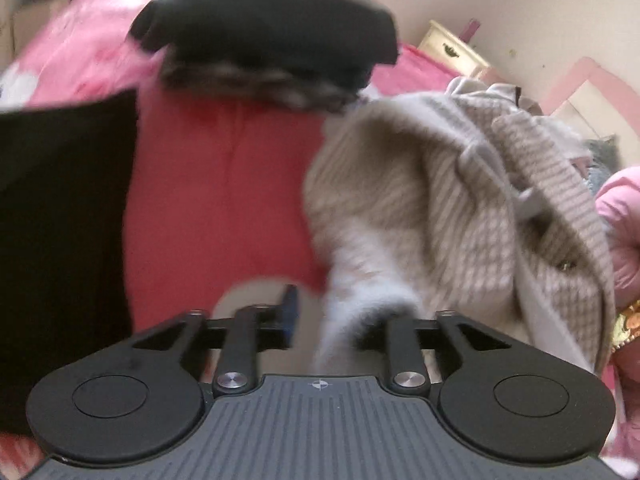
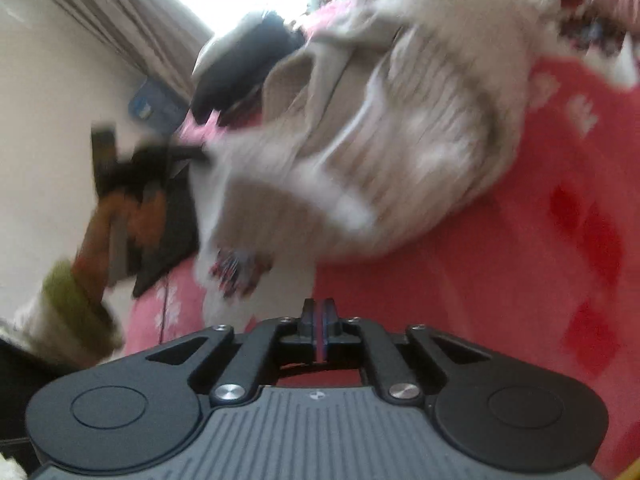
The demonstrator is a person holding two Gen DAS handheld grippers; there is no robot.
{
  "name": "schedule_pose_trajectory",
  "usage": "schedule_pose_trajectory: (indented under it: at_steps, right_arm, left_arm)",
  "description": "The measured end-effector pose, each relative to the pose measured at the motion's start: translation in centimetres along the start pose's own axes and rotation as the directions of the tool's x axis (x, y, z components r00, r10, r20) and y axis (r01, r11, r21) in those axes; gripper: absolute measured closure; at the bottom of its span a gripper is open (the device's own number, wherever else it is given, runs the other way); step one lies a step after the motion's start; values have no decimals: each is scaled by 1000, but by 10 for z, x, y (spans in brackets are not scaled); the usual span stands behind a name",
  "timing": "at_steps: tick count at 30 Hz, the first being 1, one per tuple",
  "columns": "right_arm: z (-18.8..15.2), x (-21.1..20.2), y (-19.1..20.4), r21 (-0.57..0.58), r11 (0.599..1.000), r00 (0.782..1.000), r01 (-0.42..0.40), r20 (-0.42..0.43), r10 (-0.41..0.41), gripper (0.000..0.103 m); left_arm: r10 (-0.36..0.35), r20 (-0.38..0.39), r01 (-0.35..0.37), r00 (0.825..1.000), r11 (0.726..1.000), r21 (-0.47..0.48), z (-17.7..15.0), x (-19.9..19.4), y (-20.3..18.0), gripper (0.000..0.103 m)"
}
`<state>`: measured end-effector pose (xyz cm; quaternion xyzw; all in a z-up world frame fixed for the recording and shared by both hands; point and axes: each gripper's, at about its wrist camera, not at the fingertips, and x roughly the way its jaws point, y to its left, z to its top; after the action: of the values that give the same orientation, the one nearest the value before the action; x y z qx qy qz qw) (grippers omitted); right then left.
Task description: Fold clothes
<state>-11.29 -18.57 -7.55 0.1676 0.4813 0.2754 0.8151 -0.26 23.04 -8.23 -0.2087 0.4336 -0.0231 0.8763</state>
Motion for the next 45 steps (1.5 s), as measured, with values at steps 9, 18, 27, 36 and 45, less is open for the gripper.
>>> schedule_pose_trajectory:
  at_steps: [9,18,27,36,45]
  right_arm:
    - [115,-23,-20,-136,984,963,118,256,-80,20]
    - [228,23,-51,-206,953,934,224,325,-149,3]
    - [308,104,-87,-222,956,967,193,209,-147,0]
    - [316,181,-116,-113,984,991,134,0,-135,4]
    - [272,104,-116,33,991,985,130,113,-133,80]
  left_arm:
    - [-115,-109,113,987,993,-24,-50,-36,16,23]
    - [-403,-252,338,880,903,-266,-100,-12,-6,19]
    - [-421,-304,342,854,897,-280,-112,20,-35,24]
    - [-365,-281,318,888,927,-199,-106,26,-46,92]
    - [-307,-89,294,947,946,-138,-76,-4,-42,100]
